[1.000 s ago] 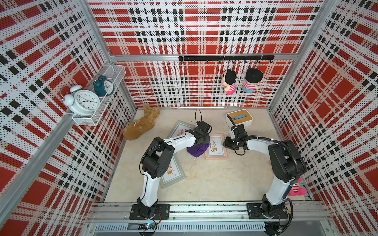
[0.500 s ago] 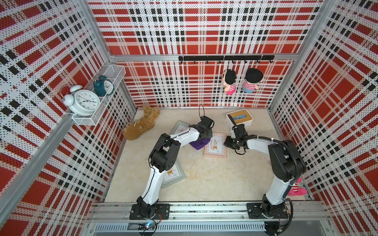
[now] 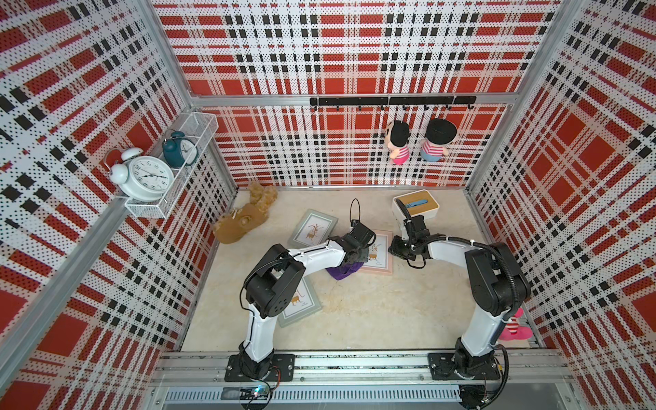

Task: Wipe the picture frame with a cloth
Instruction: Wipe the dirt from the picture frame.

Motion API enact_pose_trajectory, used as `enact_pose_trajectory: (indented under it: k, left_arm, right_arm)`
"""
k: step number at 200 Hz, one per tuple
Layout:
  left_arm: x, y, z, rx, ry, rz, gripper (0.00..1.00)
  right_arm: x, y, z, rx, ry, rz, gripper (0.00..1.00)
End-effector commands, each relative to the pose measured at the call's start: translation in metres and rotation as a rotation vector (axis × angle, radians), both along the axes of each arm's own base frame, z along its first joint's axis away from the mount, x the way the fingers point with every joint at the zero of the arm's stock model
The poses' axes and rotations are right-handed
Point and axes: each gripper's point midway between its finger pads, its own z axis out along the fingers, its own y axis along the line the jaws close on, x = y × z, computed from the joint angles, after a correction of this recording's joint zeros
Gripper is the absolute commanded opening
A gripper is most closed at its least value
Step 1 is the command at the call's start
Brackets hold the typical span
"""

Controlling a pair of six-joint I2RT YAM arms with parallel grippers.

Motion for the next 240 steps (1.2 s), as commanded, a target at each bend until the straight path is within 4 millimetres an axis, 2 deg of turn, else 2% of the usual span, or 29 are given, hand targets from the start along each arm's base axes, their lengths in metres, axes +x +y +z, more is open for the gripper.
enact_pose_trajectory:
  k: [1,30,50,57,69,81,95,115,124,144,164,176,190,240]
  left_arm:
    - [-0.024,0.026,-0.045,0.115,0.16,-0.012,0.0]
    - [0.043,0.016,-0.021,0.004,0.068,0.017,0.0]
    - [0.091,0.006,-0.015,-0.074,0.018,0.02,0.0]
    - [0.104,0.003,-0.017,-0.092,0.013,0.025,0.0]
    - [0.115,-0.004,-0.02,-0.106,0.012,0.019,0.0]
    - [0.113,-0.008,-0.023,-0.094,0.017,0.015,0.0]
    - [0.097,-0.006,-0.029,-0.059,0.03,0.005,0.0]
    - [0.054,0.009,-0.04,0.031,0.065,0.001,0.0]
    - [0.029,0.019,-0.046,0.075,0.086,0.0,0.0]
    - [-0.022,0.029,-0.048,0.117,0.117,-0.017,0.0]
    - [-0.048,0.033,-0.039,0.109,0.123,-0.02,0.0]
    - [-0.047,0.032,-0.028,0.092,0.101,-0.013,0.0]
    - [-0.034,0.025,-0.011,0.069,0.056,-0.013,0.0]
    - [0.053,-0.002,0.055,-0.082,-0.119,0.005,0.0]
  right_arm:
    - [-0.016,-0.016,-0.033,-0.082,0.105,-0.041,0.2]
    - [-0.016,-0.019,-0.035,-0.093,0.106,-0.045,0.2]
    - [-0.017,-0.019,-0.037,-0.097,0.11,-0.045,0.2]
    - [-0.017,-0.019,-0.038,-0.094,0.115,-0.047,0.2]
    - [-0.016,-0.018,-0.038,-0.09,0.115,-0.046,0.2]
    - [-0.016,-0.018,-0.038,-0.091,0.115,-0.05,0.2]
    - [-0.016,-0.018,-0.038,-0.094,0.114,-0.048,0.2]
    - [-0.016,-0.018,-0.04,-0.094,0.118,-0.045,0.2]
    - [-0.016,-0.018,-0.041,-0.093,0.12,-0.047,0.2]
    - [-0.015,-0.018,-0.041,-0.09,0.117,-0.048,0.2]
    - [-0.016,-0.018,-0.041,-0.091,0.114,-0.047,0.19]
    - [-0.015,-0.018,-0.04,-0.091,0.11,-0.049,0.19]
    - [-0.016,-0.019,-0.04,-0.092,0.11,-0.049,0.19]
    - [-0.015,-0.018,-0.041,-0.081,0.108,-0.058,0.19]
